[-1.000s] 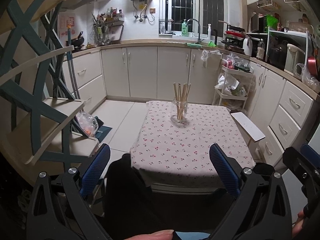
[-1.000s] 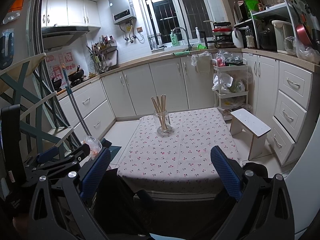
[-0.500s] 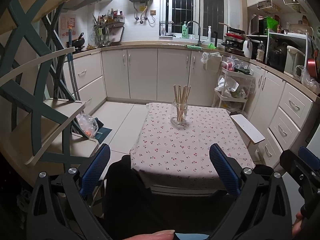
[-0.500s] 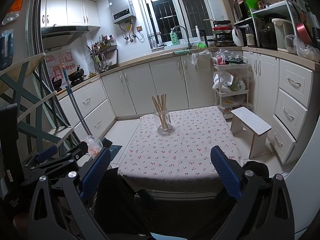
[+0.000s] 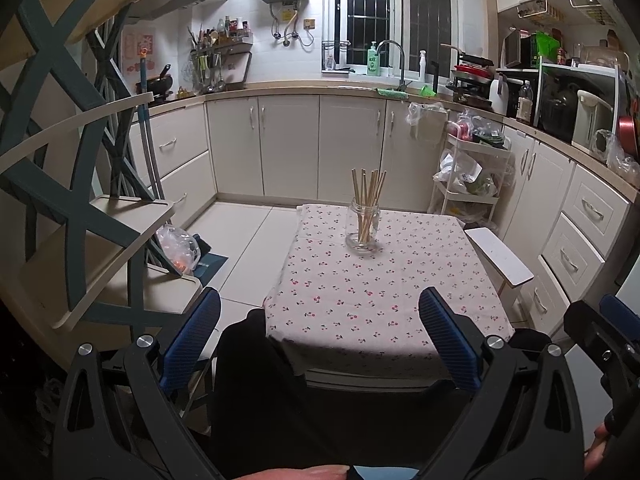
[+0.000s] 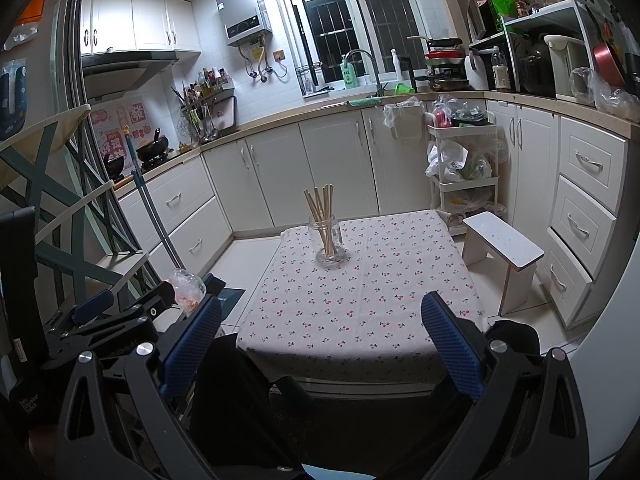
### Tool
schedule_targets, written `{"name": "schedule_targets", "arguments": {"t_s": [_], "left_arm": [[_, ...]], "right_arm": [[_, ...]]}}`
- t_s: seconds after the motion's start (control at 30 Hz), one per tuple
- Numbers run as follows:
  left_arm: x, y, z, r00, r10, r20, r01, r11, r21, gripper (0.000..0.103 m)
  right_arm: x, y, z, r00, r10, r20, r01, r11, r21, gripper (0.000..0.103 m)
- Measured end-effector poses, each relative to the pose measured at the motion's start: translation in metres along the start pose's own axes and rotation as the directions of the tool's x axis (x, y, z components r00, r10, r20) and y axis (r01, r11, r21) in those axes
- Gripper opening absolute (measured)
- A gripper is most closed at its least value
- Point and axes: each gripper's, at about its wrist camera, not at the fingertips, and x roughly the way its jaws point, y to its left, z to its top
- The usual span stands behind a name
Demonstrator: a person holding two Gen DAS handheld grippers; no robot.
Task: Organize utensils
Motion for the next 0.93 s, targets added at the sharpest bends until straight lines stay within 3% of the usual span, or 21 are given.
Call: {"name": "schedule_targets", "arguments": {"t_s": [0.53,0.93], "left_arm": [[0.005,0.004,-0.003,0.999,0.032,0.004,-0.032,0.999,-0.004,0.095],[0.006,0.005,-0.003,1.000,0.009,-0.016,-0.009,1.000,-0.013,0.095]], "right_arm": [[0.001,0.003,-0.006,1.000,0.005,-0.007,-0.005,1.000,0.000,0.096],[0.000,0.007,-0.009,1.000,0.009,-0.010,-0.009,1.000,-0.005,0.096]]}}
